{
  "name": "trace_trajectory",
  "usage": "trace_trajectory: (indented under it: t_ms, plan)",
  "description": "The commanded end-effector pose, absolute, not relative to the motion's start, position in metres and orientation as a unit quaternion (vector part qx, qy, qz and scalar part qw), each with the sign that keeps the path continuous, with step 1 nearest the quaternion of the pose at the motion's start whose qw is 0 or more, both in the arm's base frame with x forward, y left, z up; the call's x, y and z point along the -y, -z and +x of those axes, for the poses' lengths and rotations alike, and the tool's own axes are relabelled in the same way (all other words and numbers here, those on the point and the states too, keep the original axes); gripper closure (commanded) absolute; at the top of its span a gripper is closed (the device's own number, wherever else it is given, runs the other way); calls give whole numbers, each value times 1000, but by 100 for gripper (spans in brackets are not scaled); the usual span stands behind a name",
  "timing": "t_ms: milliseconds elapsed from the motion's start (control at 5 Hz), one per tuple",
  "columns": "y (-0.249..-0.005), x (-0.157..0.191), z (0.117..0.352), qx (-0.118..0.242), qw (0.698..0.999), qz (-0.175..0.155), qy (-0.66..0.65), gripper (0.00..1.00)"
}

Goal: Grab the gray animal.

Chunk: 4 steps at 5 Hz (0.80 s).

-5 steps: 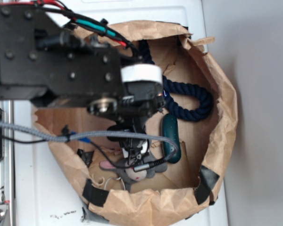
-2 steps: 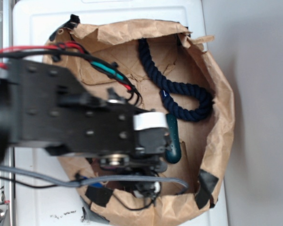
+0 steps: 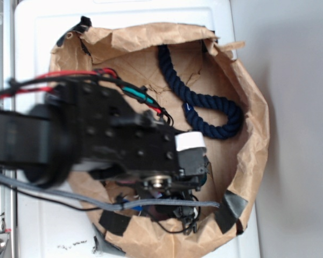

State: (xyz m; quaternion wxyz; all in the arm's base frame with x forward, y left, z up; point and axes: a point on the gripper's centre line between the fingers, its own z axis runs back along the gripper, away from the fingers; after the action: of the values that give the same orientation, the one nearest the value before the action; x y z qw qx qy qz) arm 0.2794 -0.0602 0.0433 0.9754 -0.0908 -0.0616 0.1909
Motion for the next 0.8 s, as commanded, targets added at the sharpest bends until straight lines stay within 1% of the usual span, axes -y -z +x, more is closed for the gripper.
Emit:
trace_trajectory:
  t_ms: [0, 200, 400, 600]
  plan:
    - [-13, 81, 299, 85, 983, -41, -157, 0]
    - [-14, 74, 309, 87, 980, -36, -176, 100]
    - [-52, 59, 319, 87, 975, -72, -190, 100]
    - [-95, 33, 330, 75, 971, -94, -209, 100]
